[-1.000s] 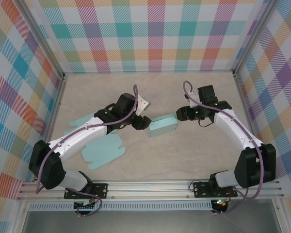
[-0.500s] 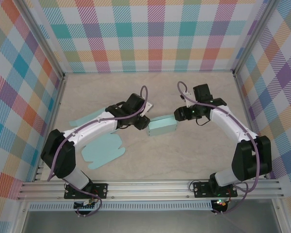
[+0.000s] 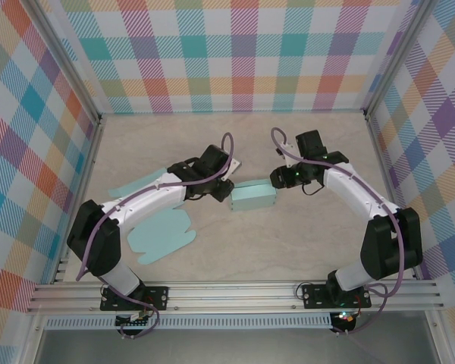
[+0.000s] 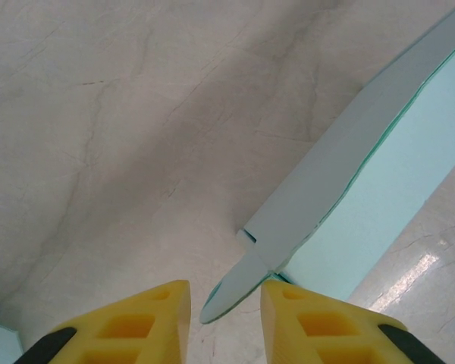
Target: Fold the paper box
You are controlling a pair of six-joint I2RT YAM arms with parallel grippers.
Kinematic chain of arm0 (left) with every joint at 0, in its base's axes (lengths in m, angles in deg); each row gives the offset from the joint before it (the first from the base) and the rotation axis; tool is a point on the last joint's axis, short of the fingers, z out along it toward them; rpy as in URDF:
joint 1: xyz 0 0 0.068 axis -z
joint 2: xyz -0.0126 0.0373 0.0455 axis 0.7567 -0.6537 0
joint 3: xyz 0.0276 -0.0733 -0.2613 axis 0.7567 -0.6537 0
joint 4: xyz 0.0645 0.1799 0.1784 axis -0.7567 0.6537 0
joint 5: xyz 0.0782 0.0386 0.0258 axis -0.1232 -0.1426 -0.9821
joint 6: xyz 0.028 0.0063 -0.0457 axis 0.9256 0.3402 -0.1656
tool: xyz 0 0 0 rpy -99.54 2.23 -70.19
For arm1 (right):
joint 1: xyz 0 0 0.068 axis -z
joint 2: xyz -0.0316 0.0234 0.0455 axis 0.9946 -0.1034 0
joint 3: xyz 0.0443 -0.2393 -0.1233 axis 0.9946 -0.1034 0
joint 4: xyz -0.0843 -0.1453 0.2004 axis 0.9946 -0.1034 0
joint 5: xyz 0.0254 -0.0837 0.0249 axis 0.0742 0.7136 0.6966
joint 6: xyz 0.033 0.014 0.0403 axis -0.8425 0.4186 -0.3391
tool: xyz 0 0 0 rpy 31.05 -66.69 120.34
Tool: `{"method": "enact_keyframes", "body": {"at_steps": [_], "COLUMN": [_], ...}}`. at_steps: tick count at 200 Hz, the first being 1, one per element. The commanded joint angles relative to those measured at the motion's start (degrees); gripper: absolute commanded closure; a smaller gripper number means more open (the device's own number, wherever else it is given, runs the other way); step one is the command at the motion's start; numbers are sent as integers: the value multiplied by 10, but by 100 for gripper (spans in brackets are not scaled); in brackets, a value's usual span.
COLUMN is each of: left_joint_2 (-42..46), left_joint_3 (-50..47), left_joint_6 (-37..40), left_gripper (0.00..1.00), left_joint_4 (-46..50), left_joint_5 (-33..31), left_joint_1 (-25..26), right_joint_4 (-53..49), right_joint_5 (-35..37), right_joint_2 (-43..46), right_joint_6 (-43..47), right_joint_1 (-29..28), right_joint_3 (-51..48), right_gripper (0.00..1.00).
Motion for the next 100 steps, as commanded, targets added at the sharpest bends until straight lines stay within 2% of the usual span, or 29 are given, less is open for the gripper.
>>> {"method": "enact_keyframes", "body": {"at_steps": [1, 19, 40, 100], "left_joint_2": [-12, -16, -20, -26], "left_joint_3": [18, 19, 19, 26], "left_joint_6": [-14, -15, -15, -13], "left_gripper": [70, 69, 64, 66], "left_joint_4": [25, 32, 40, 31], "left_joint_5": [-10, -19, -34, -26], "left_joint_1": [5, 7, 7, 8], "right_joint_4": [-11, -12, -12, -13], "right_joint_5": [10, 13, 18, 22], "right_joint_2": [11, 13, 14, 13], "right_joint_6": [1, -2, -3, -7], "right_joint_1": [-7, -9, -10, -16], "right_joint_3": [0, -3, -6, -7], "right_gripper": [60, 61, 61, 65]}}
